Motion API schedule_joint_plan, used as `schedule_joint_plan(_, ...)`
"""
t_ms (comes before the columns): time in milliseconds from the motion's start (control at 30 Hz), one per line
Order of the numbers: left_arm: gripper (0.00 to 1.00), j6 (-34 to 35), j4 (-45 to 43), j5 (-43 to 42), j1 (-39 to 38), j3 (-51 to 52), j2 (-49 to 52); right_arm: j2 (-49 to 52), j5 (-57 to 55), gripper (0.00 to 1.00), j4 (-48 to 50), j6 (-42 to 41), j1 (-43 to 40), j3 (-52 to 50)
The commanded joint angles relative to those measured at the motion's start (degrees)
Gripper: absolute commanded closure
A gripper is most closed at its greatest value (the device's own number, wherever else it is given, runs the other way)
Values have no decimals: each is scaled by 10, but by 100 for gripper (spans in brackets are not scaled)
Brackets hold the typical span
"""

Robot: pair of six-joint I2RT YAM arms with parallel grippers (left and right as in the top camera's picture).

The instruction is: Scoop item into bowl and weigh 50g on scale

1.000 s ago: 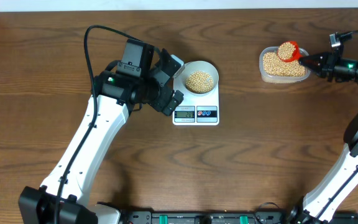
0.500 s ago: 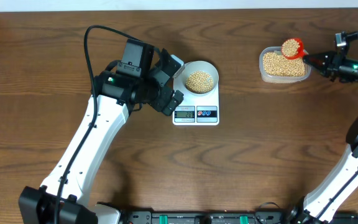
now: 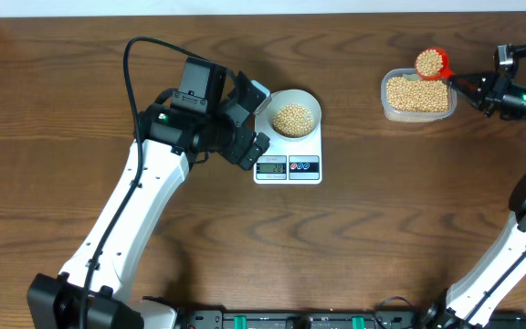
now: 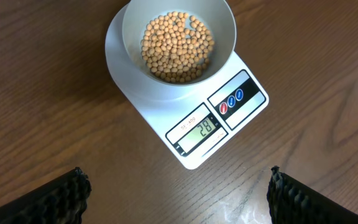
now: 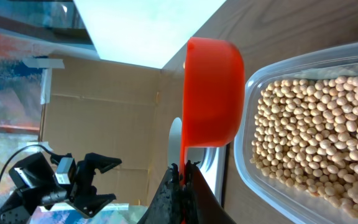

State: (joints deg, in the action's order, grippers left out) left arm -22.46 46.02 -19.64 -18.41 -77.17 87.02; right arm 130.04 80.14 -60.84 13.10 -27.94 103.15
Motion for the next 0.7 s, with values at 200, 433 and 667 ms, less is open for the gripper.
schedule_joint_plan(200, 7, 3, -1, -9, 1, 5, 7, 5, 41, 99, -1, 13, 15, -1)
schedule_joint_plan(433, 7, 3, -1, -9, 1, 5, 7, 5, 41, 99, -1, 7, 45, -1)
schedule_joint_plan(667, 7, 3, -1, -9, 1, 5, 7, 5, 41, 99, 0, 7, 85, -1)
